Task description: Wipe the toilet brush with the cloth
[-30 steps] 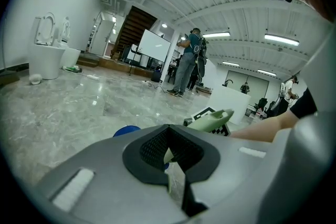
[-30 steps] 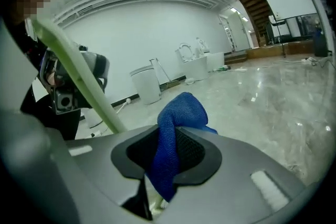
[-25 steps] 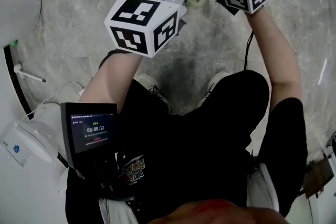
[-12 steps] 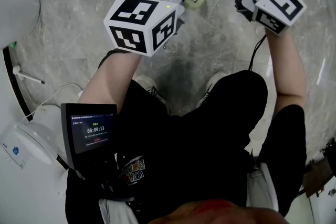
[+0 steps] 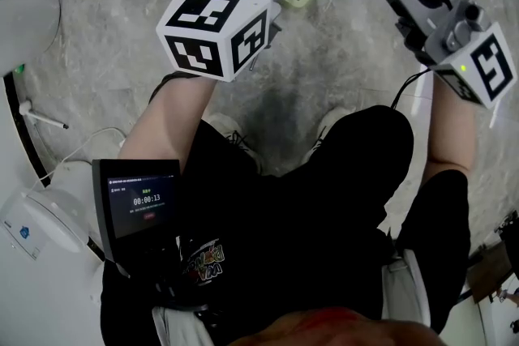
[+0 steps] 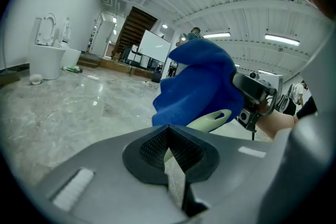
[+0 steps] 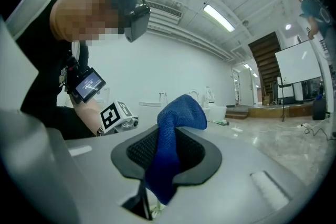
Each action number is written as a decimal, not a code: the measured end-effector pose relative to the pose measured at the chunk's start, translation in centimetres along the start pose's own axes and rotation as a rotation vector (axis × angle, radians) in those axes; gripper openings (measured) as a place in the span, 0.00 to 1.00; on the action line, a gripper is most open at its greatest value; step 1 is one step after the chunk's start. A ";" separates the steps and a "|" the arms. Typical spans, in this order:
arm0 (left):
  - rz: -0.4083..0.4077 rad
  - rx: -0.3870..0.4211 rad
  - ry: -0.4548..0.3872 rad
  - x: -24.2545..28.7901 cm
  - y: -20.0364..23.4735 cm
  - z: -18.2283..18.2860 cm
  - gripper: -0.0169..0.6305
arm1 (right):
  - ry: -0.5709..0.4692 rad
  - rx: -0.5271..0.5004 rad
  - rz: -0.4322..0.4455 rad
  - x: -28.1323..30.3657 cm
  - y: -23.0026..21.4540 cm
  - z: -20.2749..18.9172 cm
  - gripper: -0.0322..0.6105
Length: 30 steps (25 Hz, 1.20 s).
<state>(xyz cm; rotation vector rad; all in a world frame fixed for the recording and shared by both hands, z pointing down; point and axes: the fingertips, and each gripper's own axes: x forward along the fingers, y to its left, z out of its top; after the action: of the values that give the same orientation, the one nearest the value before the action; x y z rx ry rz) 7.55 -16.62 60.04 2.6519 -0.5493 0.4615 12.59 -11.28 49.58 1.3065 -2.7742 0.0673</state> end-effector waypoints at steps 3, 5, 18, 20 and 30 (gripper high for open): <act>0.002 -0.002 -0.008 0.0 0.0 0.3 0.03 | 0.000 -0.035 -0.038 -2.3 -0.5 0.3 0.20; 0.003 -0.007 -0.016 0.0 0.1 0.6 0.03 | 0.021 -0.018 -0.115 -4.1 -2.1 -1.1 0.20; 0.001 -0.013 0.009 0.1 0.1 -0.1 0.03 | 0.618 0.407 -0.343 -4.1 -5.2 -35.2 0.19; 0.002 -0.002 0.012 0.0 0.1 -0.2 0.03 | 0.646 0.455 -0.271 -2.1 -2.7 -37.0 0.19; -0.001 0.011 -0.007 0.0 -0.1 0.4 0.03 | 0.706 0.207 -0.059 0.2 4.3 -35.4 0.20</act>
<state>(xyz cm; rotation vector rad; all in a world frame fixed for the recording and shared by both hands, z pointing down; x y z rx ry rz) 7.62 -16.73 59.68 2.6649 -0.5495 0.4567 10.86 -6.19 84.80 1.1107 -2.1601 0.6824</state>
